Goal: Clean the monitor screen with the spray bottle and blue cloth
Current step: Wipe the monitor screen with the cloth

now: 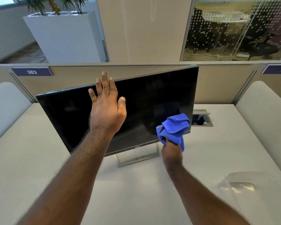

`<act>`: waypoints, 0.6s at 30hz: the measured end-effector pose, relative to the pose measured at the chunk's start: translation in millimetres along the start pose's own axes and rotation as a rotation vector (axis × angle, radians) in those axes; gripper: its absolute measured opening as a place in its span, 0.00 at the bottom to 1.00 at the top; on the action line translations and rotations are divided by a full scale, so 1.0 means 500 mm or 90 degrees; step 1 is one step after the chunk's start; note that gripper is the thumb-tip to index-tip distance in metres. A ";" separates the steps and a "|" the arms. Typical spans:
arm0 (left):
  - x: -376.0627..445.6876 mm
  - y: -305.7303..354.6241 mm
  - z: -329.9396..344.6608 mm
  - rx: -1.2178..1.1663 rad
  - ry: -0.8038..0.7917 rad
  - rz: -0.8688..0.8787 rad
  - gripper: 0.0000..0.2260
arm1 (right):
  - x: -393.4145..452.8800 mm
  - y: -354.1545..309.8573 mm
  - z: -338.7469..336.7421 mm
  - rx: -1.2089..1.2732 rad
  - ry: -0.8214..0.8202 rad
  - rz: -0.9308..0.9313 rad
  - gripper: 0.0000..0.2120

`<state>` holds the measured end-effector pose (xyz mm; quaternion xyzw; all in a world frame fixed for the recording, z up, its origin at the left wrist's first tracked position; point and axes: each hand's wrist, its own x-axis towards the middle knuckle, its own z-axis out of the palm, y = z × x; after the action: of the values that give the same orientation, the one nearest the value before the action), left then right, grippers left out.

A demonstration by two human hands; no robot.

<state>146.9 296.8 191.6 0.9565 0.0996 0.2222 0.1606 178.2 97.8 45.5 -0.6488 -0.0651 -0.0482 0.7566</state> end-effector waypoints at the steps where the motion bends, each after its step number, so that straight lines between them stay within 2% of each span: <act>1: 0.000 -0.001 0.000 0.000 -0.001 0.000 0.31 | -0.008 -0.002 0.019 -0.018 -0.043 -0.018 0.14; 2: 0.000 -0.001 0.000 0.002 -0.003 0.001 0.30 | -0.019 0.004 0.038 -0.043 -0.087 -0.038 0.12; 4: -0.001 -0.002 0.000 0.008 -0.005 0.002 0.30 | -0.045 0.011 0.078 -0.147 -0.112 -0.074 0.09; 6: 0.000 -0.003 0.000 0.013 -0.006 0.004 0.30 | -0.067 0.016 0.116 -0.120 -0.114 -0.068 0.07; 8: 0.000 -0.005 -0.001 0.017 -0.006 0.004 0.30 | -0.081 0.007 0.139 -0.076 -0.080 -0.053 0.15; 10: -0.001 -0.007 -0.003 0.024 -0.004 0.004 0.30 | -0.077 0.014 0.133 -0.120 -0.051 0.000 0.17; 11: -0.003 -0.008 -0.004 0.027 -0.002 0.006 0.30 | -0.072 0.014 0.126 -0.134 -0.066 0.037 0.17; 12: -0.004 -0.010 -0.005 0.030 -0.001 0.007 0.30 | -0.071 0.020 0.115 -0.065 -0.127 0.073 0.20; 13: -0.006 -0.014 -0.006 0.032 -0.001 0.006 0.30 | -0.062 0.042 0.094 -0.092 -0.148 0.044 0.22; 15: -0.010 -0.025 -0.011 0.034 -0.002 0.000 0.29 | -0.054 0.054 0.057 -0.122 -0.089 0.053 0.25; 16: -0.012 -0.033 -0.014 0.036 -0.003 -0.004 0.29 | -0.047 0.055 0.038 -0.100 0.005 0.059 0.29; 17: -0.015 -0.039 -0.017 0.038 -0.003 -0.008 0.29 | -0.033 0.057 0.016 -0.084 0.067 0.058 0.27; 18: -0.018 -0.046 -0.020 0.041 -0.002 -0.010 0.29 | -0.019 0.057 -0.005 -0.044 0.083 0.048 0.17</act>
<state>131.9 318.4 188.5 0.9607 0.1140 0.2164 0.1313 173.3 99.7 15.8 -0.6718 0.0104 -0.0639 0.7379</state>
